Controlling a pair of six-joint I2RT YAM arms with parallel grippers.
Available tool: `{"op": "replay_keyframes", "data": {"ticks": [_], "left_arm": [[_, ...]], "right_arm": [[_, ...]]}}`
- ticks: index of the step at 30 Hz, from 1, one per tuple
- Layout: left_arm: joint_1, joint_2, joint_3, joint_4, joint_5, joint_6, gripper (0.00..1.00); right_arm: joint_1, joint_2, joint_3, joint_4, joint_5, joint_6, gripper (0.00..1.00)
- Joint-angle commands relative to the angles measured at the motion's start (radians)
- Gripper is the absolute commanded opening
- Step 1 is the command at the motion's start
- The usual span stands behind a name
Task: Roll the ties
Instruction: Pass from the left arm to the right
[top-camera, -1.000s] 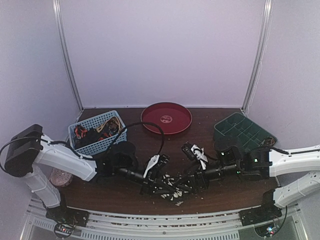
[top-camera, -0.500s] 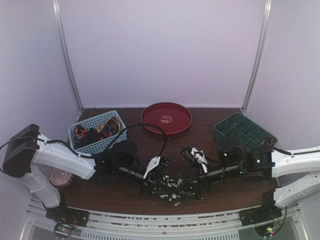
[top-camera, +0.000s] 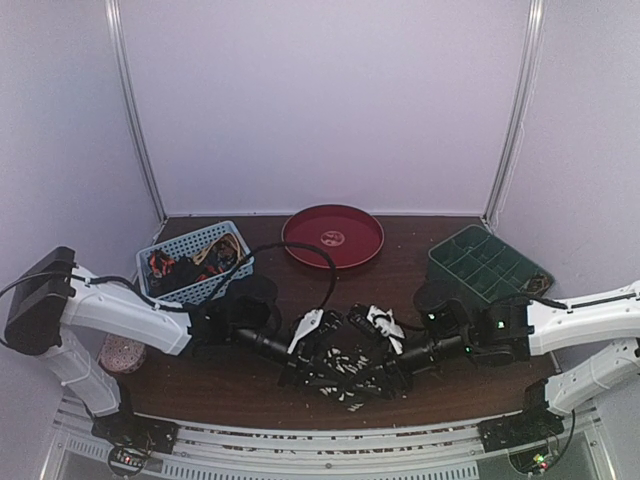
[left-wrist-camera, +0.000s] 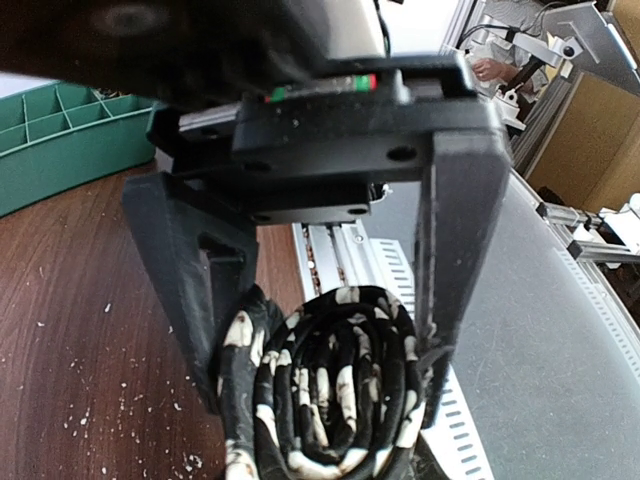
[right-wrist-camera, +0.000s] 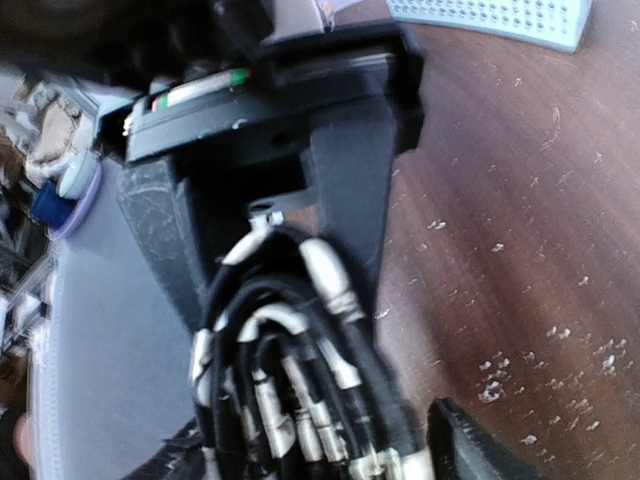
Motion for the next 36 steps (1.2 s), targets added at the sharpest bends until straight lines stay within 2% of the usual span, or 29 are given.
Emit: {"op": "replay_keyframes", "data": {"ticks": [1, 4, 6, 11, 13, 15, 19, 21, 26, 31, 36], "left_arm": [[-0.001, -0.045, 0.041, 0.014, 0.028, 0.030, 0.10], [-0.001, -0.049, 0.043, 0.010, 0.024, 0.031, 0.10], [-0.001, -0.052, 0.047, 0.007, 0.024, 0.031, 0.09], [-0.001, -0.052, 0.056, 0.006, 0.038, 0.033, 0.09], [-0.001, -0.045, 0.063, 0.004, 0.046, 0.034, 0.09], [-0.001, -0.041, 0.063, 0.007, 0.042, 0.033, 0.11], [-0.001, -0.049, 0.055, 0.030, 0.046, 0.028, 0.07], [-0.001, -0.055, 0.054, 0.031, 0.051, 0.026, 0.07], [-0.001, -0.045, 0.075, 0.010, 0.095, 0.021, 0.07], [-0.001, -0.041, 0.078, 0.007, 0.132, 0.013, 0.07], [-0.001, -0.029, 0.099, -0.033, 0.135, 0.021, 0.07]], "right_arm": [[0.004, -0.001, 0.000, 0.025, -0.028, -0.006, 0.61], [0.004, 0.002, -0.005, 0.030, -0.056, -0.008, 0.74], [0.005, 0.002, -0.013, 0.036, -0.060, -0.005, 0.75], [0.005, -0.003, -0.031, 0.065, -0.051, 0.005, 0.55], [0.006, -0.010, -0.036, 0.081, -0.062, 0.019, 0.38], [0.007, -0.026, -0.047, 0.099, -0.076, 0.028, 0.27], [0.007, -0.058, -0.066, 0.106, -0.077, 0.026, 0.19], [0.007, -0.067, -0.070, 0.101, -0.080, 0.021, 0.20], [0.010, -0.070, -0.073, 0.109, -0.114, 0.018, 0.36], [0.012, -0.063, -0.073, 0.099, -0.115, -0.001, 0.38], [0.015, -0.072, -0.070, 0.095, -0.107, -0.014, 0.51]]}}
